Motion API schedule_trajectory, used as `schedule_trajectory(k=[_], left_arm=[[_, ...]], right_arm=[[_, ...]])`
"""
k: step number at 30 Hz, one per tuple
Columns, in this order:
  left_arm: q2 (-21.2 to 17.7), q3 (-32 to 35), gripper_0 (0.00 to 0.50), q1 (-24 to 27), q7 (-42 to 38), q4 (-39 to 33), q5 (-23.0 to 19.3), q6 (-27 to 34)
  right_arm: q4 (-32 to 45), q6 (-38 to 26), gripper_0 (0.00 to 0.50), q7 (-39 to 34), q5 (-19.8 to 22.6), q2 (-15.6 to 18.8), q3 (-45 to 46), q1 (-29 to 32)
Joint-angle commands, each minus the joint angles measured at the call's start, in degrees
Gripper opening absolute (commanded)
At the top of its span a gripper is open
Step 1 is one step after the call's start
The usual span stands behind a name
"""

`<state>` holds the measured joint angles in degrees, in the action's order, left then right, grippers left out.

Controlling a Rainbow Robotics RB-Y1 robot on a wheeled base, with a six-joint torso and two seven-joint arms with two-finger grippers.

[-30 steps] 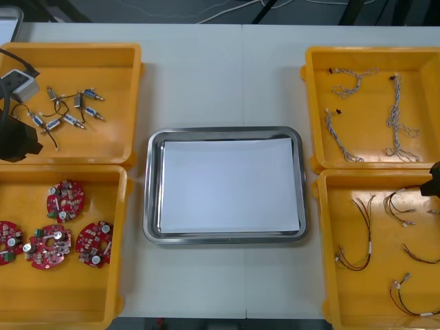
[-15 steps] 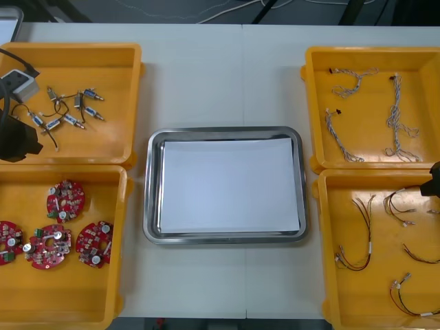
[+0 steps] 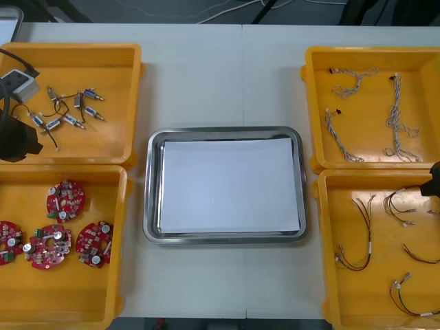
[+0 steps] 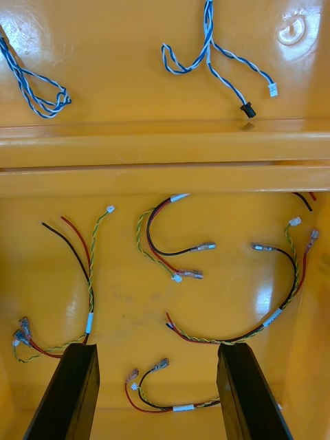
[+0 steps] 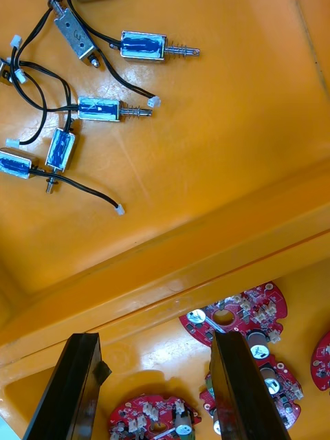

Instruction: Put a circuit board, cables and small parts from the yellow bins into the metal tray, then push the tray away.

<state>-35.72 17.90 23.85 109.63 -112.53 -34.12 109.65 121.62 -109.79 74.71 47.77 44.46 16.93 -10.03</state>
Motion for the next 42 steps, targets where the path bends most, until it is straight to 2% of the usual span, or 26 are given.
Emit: schedule_trajectory(k=[1, 38, 42], left_arm=[[-2.25, 1.61, 0.464, -0.91, -5.75, -1.81, -0.42, 0.35], [-2.25, 1.61, 0.468, -0.91, -5.75, -1.81, -0.42, 0.35], [-2.25, 1.61, 0.495, -0.91, -5.75, -1.81, -0.42, 0.35]], right_arm=[[1.78, -0.21, 0.500, -1.58, 0.04, 2.04, -0.49, 0.54], [1.78, -0.21, 0.500, -1.58, 0.04, 2.04, -0.49, 0.54], [1.78, -0.21, 0.500, -1.58, 0.04, 2.04, -0.49, 0.54]])
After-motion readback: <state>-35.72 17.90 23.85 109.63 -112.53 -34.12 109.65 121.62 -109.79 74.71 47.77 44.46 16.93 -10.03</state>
